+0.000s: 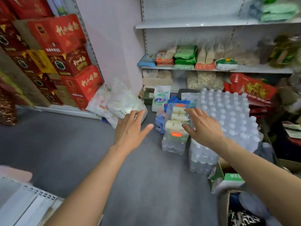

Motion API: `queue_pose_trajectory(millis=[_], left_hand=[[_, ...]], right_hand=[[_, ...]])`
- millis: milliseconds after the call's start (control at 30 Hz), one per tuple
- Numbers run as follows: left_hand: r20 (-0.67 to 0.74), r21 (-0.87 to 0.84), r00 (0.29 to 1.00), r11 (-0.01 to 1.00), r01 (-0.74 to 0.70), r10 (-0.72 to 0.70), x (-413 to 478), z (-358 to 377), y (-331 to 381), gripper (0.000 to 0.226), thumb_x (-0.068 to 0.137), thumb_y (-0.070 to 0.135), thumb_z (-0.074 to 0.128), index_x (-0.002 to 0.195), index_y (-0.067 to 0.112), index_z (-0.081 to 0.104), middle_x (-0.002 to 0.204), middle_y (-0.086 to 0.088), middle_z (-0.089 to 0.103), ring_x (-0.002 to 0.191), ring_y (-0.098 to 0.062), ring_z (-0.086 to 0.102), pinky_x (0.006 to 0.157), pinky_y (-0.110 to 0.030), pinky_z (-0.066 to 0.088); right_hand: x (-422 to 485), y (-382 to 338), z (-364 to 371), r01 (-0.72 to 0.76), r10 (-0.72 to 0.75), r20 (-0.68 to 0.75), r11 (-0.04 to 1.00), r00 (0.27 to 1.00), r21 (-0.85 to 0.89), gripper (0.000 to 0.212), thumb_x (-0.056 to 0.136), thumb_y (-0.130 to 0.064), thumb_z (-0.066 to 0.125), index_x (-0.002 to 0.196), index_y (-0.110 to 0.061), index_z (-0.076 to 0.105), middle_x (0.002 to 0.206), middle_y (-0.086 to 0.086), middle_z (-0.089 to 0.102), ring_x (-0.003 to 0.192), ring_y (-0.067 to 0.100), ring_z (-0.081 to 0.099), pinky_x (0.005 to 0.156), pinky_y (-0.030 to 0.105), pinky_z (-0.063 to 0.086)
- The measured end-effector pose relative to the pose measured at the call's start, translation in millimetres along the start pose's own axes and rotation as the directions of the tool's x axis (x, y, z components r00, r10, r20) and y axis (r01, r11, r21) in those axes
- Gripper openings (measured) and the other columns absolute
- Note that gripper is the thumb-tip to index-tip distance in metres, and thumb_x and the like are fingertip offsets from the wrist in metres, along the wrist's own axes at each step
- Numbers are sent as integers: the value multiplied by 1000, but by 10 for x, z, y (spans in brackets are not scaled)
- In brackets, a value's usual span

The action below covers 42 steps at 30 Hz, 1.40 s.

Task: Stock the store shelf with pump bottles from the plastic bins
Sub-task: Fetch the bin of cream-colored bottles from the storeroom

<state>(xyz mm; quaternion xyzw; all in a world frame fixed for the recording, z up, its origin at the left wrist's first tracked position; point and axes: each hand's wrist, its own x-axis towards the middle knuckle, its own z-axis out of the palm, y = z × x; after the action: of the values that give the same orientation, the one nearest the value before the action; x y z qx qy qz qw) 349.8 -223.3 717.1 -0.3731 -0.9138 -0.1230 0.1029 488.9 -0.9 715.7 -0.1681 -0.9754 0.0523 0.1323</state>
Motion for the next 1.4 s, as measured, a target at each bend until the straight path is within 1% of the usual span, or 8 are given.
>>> queue_pose_trajectory(millis=[167,333,600,867,1033,1200,1333,1400], left_hand=[[44,-18,998,999,-37,37,994,423,-187,58,93,52,50,138,15,47,127,-8,55,113,-31,54,87,-43,46],[132,-12,982,991,-135,135,2055,967,-458,58,94,52,49,141,18,43,132,-6,52,115,-29,52,87,-41,44],[293,-93,892,939,-331,343,3812,1778,-927,56,97,51,45,142,18,40,138,-6,49,120,-27,51,87,-38,46],[498,-112,699,837,-536,514,4869,2651,-897,57,97,54,42,142,20,36,140,-5,49,124,-26,49,94,-40,43],[530,-183,648,820,-542,547,5405,3213,-585,55,96,54,43,138,19,41,134,-5,50,121,-26,50,91,-40,43],[611,-254,613,858,-447,501,5848,3774,-361,58,97,54,43,142,19,39,141,-5,46,129,-26,45,100,-45,43],[707,-283,512,859,-427,488,6071,4241,-238,55,97,50,45,142,18,40,146,-7,42,133,-26,43,105,-47,39],[745,-319,447,853,-414,496,6235,4495,-151,56,97,48,46,143,16,39,147,-9,41,133,-28,42,104,-46,40]], right_hand=[[798,379,344,-61,63,79,998,995,-32,52,95,-46,45,139,-21,35,134,2,47,119,26,50,83,39,45],[1558,675,802,-201,205,117,979,972,-38,52,95,-45,45,141,-22,33,135,2,47,116,24,51,78,37,47],[2738,885,1508,-492,490,153,870,858,-29,49,96,-42,44,140,-22,36,136,1,45,120,24,49,83,39,49],[3236,1178,1959,-693,683,214,720,699,-35,49,96,-44,42,141,-24,35,133,0,46,120,23,50,82,38,49],[3446,1529,2308,-785,759,281,619,587,-31,50,96,-43,42,142,-25,34,136,-1,44,125,22,47,84,38,49],[3537,1825,2765,-888,818,376,458,435,29,48,96,-39,45,140,-24,36,136,1,44,125,24,46,89,40,47],[3605,1953,3117,-949,844,435,290,313,120,49,96,-37,47,141,-22,37,137,3,45,124,26,48,91,39,47],[3655,2017,3284,-967,862,437,234,255,104,49,96,-38,46,141,-23,37,137,2,45,123,25,49,89,38,47]])
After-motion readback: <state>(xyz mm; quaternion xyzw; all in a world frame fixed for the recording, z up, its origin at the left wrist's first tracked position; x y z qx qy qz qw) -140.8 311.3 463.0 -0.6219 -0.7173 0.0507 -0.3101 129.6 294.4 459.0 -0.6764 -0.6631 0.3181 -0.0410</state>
